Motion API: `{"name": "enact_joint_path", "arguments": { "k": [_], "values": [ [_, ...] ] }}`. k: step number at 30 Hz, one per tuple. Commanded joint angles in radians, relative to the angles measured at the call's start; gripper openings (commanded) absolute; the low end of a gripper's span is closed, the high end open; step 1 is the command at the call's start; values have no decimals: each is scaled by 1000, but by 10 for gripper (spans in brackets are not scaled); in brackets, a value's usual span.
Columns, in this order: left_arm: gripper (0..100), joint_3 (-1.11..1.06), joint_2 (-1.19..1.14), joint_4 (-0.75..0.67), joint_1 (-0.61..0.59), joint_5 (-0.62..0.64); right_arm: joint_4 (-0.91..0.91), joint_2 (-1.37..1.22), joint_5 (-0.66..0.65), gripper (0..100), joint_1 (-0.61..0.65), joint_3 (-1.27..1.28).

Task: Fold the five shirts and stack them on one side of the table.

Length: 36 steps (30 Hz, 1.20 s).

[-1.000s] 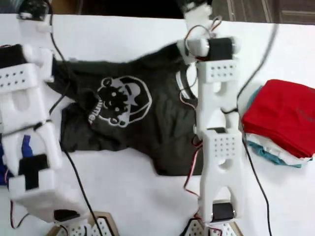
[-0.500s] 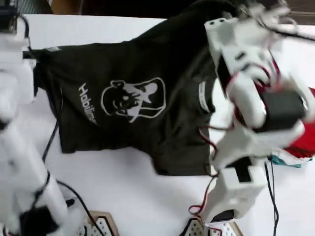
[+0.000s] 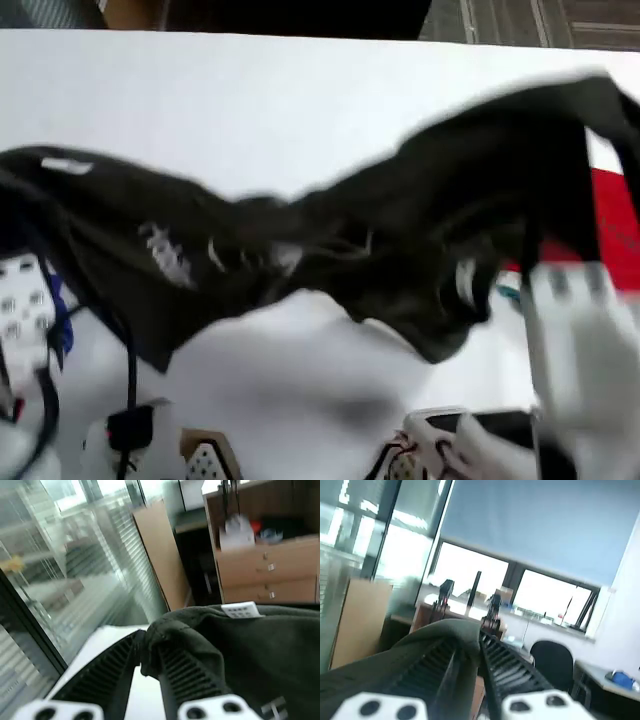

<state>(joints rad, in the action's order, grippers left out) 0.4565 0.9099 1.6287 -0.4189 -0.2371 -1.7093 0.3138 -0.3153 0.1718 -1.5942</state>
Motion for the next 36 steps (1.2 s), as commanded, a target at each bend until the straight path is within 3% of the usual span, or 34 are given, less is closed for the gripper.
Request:
{"name": "enact_joint_path", "arguments": {
  "k": [1,8,16,36],
  "values": [
    [24,19,55,2,-12,-41,-1,105,-17,19,-1,118],
    [24,18,121,14,-12,-51,5,306,-14,19,58,381],
    [24,-124,124,-12,-11,-52,84,323,-14,20,91,566],
    [24,-137,199,-15,-12,-48,54,329,-9,20,97,580]
  ]
}}
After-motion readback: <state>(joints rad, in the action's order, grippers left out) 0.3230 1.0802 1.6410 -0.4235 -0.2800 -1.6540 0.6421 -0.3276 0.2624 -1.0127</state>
